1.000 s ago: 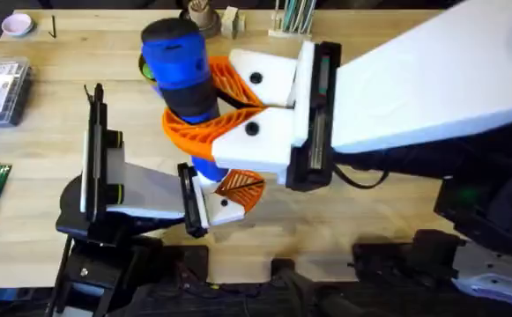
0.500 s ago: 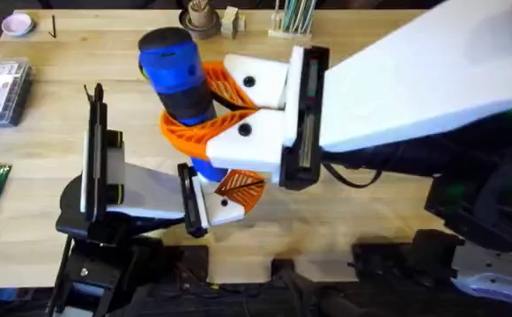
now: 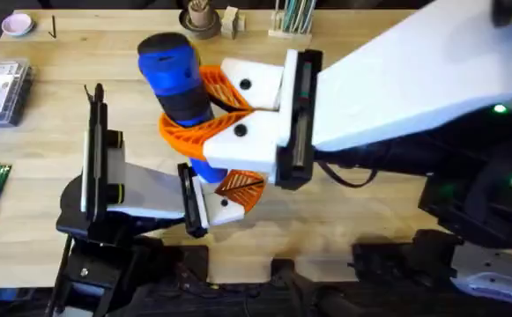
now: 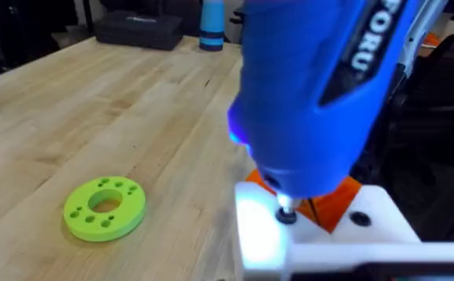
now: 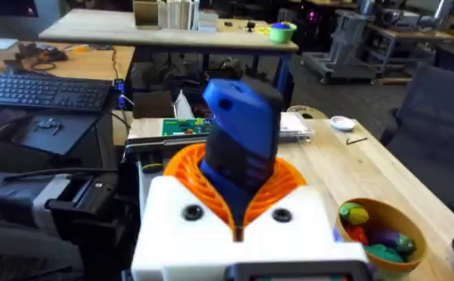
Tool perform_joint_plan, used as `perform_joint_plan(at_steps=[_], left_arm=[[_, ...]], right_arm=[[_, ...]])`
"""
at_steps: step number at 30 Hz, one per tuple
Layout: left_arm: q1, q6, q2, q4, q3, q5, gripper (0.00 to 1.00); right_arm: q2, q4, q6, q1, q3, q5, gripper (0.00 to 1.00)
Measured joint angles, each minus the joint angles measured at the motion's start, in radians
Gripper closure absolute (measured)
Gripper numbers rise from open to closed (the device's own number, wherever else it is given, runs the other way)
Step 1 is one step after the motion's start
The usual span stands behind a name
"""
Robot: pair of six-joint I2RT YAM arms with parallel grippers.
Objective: Pick up the gripper from the table and insert it into the empty holder that is missing its gripper. Then pick up a screw, insert it into the mounting hole, and use the screwdriver to tighten it. Finally, clean up the table by picking up the vegetable and placing it into the bucket.
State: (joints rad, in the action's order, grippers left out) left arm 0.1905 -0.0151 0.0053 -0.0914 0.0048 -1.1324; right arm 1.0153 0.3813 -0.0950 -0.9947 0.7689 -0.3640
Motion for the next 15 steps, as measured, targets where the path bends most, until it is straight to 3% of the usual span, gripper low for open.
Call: perform_joint_plan(at_steps=[15], left_arm=[[0.0,-0.003,0.0,-0.003,0.0,0.003,0.985]], right_arm=[[0.005,0.007,0.013,0.0,0.0,0.004,0.985]])
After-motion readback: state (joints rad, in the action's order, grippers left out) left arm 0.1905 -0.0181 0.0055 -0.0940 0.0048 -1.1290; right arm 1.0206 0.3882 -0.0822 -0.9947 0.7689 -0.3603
